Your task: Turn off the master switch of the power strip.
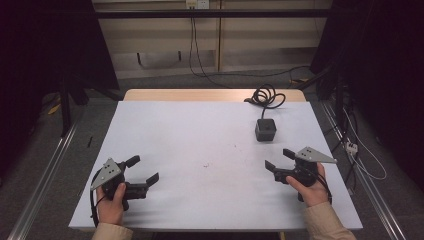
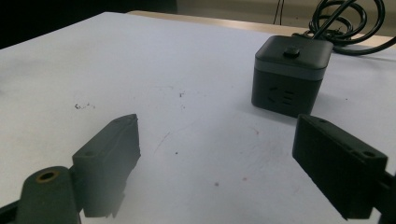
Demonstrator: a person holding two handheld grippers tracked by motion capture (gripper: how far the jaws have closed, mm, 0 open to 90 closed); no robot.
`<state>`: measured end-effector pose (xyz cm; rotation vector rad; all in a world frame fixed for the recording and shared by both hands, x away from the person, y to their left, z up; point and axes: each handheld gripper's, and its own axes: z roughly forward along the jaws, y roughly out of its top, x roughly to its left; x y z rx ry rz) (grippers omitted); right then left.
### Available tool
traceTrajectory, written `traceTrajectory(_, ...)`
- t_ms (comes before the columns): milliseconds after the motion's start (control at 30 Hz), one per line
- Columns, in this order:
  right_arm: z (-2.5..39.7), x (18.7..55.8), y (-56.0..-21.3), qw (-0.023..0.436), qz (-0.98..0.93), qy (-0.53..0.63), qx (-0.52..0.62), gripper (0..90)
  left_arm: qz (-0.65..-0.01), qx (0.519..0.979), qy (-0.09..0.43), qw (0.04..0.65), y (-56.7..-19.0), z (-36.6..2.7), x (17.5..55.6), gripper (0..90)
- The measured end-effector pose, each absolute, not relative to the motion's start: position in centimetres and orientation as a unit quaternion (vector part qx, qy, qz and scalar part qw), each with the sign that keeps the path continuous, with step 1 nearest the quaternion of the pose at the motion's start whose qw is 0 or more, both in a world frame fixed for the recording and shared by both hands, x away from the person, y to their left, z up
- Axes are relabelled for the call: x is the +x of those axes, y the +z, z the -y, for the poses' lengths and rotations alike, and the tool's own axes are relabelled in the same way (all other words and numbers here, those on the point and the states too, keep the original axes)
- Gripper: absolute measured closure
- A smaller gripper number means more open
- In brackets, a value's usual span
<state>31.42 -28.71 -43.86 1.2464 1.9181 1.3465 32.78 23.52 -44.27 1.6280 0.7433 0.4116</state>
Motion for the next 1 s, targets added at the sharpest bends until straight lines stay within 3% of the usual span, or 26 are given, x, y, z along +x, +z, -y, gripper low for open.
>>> traceTrajectory(1000,29.0,28.9,-44.7,0.242,-0.701,0.495,0.453,14.9,-0.323,0.704,0.177,0.607,-44.3,-23.6,32.8,2.2)
